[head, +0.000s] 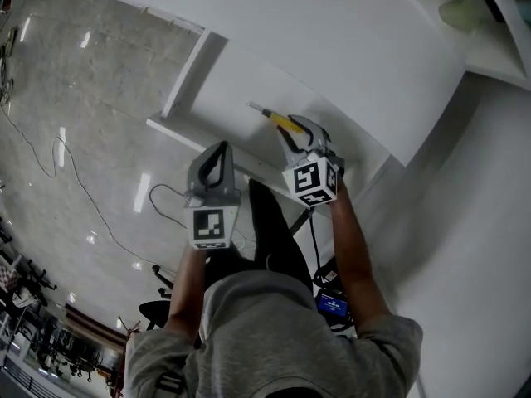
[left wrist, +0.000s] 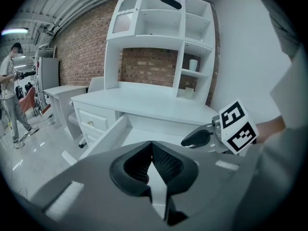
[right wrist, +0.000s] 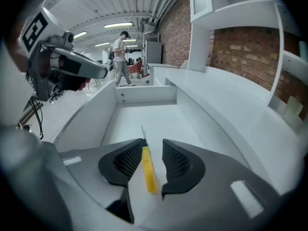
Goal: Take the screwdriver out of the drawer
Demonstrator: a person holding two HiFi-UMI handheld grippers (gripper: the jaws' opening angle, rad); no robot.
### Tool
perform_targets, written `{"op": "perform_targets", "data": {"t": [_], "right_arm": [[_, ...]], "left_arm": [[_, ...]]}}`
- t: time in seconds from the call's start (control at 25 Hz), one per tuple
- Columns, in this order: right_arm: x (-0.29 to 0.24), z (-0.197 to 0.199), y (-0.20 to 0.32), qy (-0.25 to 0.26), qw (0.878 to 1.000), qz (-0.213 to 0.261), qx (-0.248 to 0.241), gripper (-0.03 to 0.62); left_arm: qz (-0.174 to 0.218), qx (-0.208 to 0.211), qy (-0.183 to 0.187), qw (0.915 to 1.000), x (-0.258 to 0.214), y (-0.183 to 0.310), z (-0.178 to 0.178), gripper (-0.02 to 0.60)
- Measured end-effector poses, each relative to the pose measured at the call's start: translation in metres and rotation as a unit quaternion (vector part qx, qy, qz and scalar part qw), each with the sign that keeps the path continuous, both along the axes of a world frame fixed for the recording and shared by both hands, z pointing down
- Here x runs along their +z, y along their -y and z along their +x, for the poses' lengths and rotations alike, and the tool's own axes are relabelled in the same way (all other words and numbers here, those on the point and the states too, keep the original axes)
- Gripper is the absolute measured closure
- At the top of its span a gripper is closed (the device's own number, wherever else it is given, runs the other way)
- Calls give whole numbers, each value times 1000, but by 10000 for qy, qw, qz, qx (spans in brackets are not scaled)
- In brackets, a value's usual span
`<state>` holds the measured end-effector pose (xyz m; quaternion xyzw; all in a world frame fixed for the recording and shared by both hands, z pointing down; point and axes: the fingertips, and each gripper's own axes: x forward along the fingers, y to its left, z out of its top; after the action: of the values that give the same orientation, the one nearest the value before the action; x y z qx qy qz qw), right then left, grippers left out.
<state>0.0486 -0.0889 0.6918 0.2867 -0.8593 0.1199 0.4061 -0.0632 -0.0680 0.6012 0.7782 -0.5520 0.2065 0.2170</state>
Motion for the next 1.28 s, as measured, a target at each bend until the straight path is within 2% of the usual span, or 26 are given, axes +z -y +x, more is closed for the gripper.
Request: {"op": "perform_targets", "data": {"t": [0.08, 0.36, 0.8, 1.28], "right_arm": [[16, 0, -2, -133, 9996, -196, -126, 435], [57, 4, -10, -446, 9962, -630, -397, 418], [74, 2, -17, -664, 9932, -729, -623, 503], [76, 1, -19, -719, 9927, -718, -653, 511]], "left_arm": [[-23, 11, 13, 10000, 3, -1, 1, 569], [-85, -8, 3, 10000, 12, -3, 6, 569], [-159, -16, 45, 9999, 17, -4, 5, 569], [-97, -53, 77, 9999, 10, -7, 4, 569]]}}
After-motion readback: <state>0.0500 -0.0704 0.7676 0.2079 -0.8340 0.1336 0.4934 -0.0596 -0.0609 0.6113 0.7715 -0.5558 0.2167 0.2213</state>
